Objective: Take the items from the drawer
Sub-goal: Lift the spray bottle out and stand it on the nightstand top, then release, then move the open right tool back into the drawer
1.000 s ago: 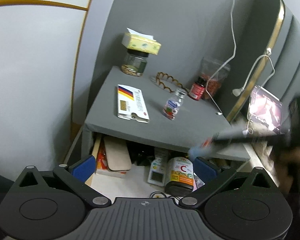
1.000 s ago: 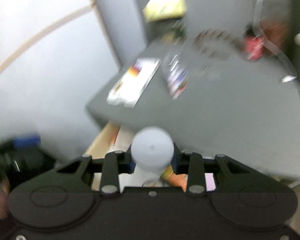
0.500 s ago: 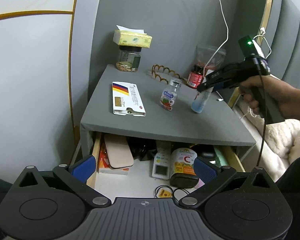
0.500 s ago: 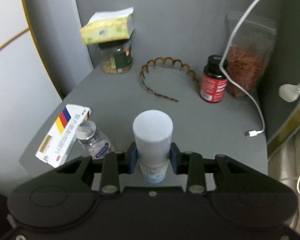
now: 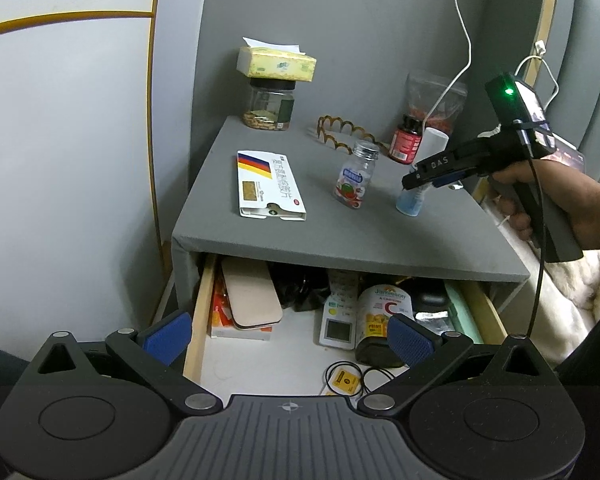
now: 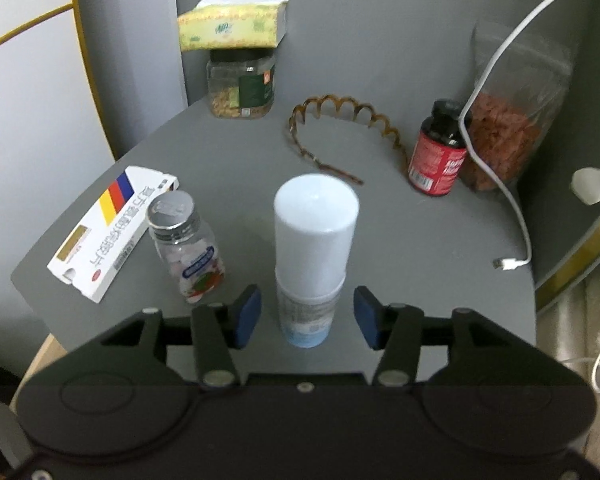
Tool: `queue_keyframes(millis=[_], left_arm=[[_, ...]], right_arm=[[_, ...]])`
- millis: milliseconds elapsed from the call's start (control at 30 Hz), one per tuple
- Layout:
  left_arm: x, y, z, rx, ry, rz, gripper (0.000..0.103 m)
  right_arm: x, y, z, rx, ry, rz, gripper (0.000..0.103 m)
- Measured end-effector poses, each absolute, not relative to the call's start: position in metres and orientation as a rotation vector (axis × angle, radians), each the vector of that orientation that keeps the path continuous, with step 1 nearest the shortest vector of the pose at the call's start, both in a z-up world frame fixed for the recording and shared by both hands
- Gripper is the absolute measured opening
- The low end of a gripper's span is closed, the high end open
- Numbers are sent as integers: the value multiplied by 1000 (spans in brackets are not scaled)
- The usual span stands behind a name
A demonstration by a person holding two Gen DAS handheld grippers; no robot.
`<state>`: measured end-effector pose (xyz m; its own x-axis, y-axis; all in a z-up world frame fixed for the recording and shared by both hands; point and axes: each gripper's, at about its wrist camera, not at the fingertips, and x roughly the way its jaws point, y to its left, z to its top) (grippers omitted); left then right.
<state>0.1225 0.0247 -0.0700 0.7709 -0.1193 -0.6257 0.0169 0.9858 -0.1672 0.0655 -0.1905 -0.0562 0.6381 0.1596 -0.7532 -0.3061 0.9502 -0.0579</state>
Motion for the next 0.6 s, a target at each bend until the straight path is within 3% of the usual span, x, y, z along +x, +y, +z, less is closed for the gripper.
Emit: queue_keyframes(millis=[200, 367, 467, 600], left_arm=[[122, 28, -69, -180, 677, -68, 103], [116, 45, -64, -264, 642, -35, 103], [116, 57, -63, -334, 640, -21, 103], [115, 64, -62, -383, 633, -21, 103]], right_arm=[[24, -198, -39, -154, 731, 201, 57], [-42, -203, -33, 116, 670, 289, 57], [-71, -186, -42, 137, 738, 367, 57], [-84, -153, -77, 64, 1003, 443, 43]])
